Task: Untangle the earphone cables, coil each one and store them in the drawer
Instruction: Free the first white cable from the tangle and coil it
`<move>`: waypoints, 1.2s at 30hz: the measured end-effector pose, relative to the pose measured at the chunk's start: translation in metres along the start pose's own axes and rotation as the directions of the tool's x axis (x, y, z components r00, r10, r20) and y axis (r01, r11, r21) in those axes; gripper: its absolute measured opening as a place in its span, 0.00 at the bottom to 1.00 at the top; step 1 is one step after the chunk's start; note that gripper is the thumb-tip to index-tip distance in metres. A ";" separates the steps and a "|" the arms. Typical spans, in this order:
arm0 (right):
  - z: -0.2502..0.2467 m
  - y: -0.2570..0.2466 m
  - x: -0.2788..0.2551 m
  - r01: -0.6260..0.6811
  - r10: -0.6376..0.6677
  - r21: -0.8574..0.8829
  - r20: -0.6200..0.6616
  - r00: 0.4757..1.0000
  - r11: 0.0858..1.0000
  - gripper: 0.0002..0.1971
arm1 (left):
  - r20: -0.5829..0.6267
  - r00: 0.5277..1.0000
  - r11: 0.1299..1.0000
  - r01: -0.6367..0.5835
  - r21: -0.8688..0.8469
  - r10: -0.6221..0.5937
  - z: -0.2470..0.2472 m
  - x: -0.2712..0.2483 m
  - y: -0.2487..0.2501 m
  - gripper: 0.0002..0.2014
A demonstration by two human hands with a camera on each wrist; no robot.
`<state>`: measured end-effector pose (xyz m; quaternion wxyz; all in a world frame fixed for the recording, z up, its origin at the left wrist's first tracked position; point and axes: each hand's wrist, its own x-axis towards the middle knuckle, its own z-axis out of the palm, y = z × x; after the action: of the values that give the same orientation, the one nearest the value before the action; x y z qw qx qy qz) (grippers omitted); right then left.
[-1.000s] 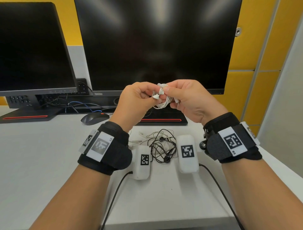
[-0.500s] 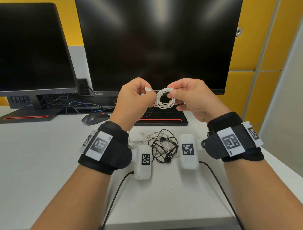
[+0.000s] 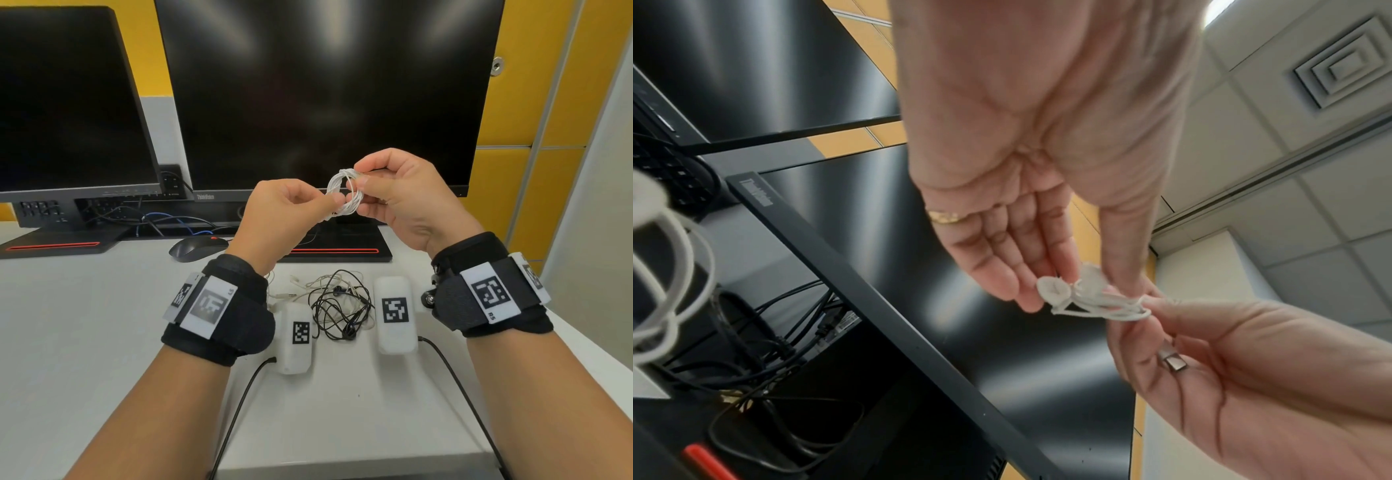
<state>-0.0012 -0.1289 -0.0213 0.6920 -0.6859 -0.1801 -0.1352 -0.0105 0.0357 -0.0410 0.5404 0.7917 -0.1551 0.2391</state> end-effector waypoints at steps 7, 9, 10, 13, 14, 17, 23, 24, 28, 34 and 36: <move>0.001 -0.001 0.000 -0.048 0.048 -0.005 -0.024 0.999 0.999 0.08 | 0.029 0.999 0.999 0.037 0.004 -0.038 -0.002 0.003 -0.001 0.02; 0.001 -0.003 -0.001 -0.063 0.064 0.031 -0.024 0.998 0.998 0.04 | 0.052 0.998 0.997 0.037 -0.068 -0.033 -0.004 0.002 -0.001 0.02; 0.001 -0.003 -0.001 -0.058 0.058 0.022 -0.015 0.998 0.998 0.05 | 0.062 0.998 0.994 0.038 -0.106 -0.032 -0.005 0.002 -0.001 0.02; 0.001 0.001 0.000 -0.042 0.041 -0.075 -0.020 0.999 0.996 0.07 | 0.081 0.996 0.980 0.042 -0.193 -0.026 -0.004 0.002 -0.001 0.05; 0.001 0.002 0.001 -0.050 0.045 -0.113 -0.040 0.998 0.992 0.07 | 0.082 0.996 0.976 0.042 -0.212 -0.025 -0.004 0.003 -0.001 0.06; -0.002 0.004 0.003 -0.074 0.060 -0.207 -0.071 0.996 0.976 0.07 | 0.066 0.998 0.977 0.026 -0.210 -0.012 -0.004 0.003 -0.002 0.06; -0.006 0.005 0.006 -0.101 0.086 -0.241 -0.071 0.994 0.965 0.06 | -0.009 1.000 0.994 -0.007 -0.113 0.006 -0.007 0.007 -0.007 0.06; -0.007 0.006 0.006 -0.103 0.089 -0.242 -0.067 0.994 0.965 0.05 | -0.023 1.000 0.997 -0.017 -0.081 0.015 -0.006 0.007 -0.007 0.06; -0.010 0.002 0.006 -0.132 0.119 -0.160 -0.087 0.989 0.978 0.05 | -0.041 0.999 1.000 0.017 0.021 -0.016 0.000 0.007 -0.003 0.05; -0.011 0.002 0.012 -0.268 0.253 -0.218 -0.094 0.963 0.939 0.08 | 0.128 0.978 0.949 0.125 0.288 -0.168 0.013 0.013 0.003 0.06; -0.012 0.007 0.010 -0.306 0.296 -0.277 -0.076 0.952 0.911 0.09 | 0.187 0.961 0.932 0.130 0.337 -0.202 0.015 0.012 0.001 0.06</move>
<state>0.0121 -0.1401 -0.0235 0.6012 -0.7956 -0.0396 -0.0628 0.0022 0.0220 -0.0382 0.4021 0.9009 -0.1044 0.1259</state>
